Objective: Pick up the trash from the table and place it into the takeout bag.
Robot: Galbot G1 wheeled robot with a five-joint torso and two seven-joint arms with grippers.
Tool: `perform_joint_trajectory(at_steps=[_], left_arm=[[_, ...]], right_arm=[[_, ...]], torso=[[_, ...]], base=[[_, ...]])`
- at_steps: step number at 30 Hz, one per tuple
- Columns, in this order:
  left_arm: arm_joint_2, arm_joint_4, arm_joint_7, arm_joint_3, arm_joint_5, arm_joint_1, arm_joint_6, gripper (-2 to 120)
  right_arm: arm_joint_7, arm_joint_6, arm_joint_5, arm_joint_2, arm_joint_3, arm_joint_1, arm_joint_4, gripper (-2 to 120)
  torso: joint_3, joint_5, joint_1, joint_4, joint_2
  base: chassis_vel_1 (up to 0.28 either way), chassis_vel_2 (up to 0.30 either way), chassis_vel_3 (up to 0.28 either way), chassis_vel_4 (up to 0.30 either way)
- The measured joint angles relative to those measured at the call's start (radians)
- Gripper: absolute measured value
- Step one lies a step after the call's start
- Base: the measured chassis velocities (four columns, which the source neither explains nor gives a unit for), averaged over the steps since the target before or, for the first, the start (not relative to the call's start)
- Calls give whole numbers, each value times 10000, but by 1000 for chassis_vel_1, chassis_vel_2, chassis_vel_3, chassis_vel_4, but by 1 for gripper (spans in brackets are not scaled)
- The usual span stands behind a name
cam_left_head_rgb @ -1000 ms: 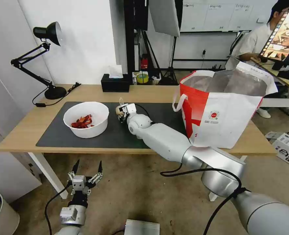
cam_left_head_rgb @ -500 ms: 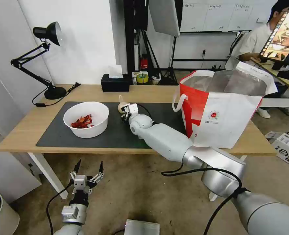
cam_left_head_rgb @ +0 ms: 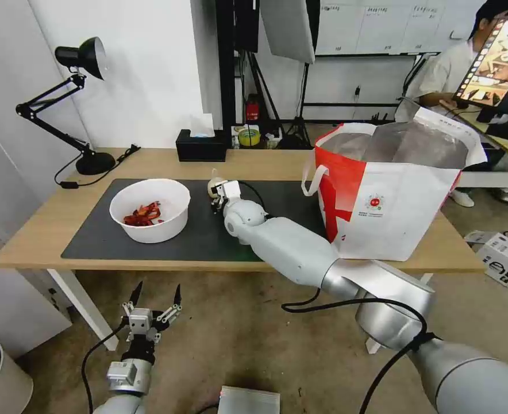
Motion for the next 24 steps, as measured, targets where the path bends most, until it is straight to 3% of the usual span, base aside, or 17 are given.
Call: perform_joint_trajectory(at_steps=[24], left_arm=[[24, 26, 12, 11, 9, -49, 10, 100]], right_arm=[[1333, -285, -33, -1100, 340, -112, 3225, 0]], torso=[[-3, 3, -2, 0, 2]], base=[[0, 0, 0, 0]])
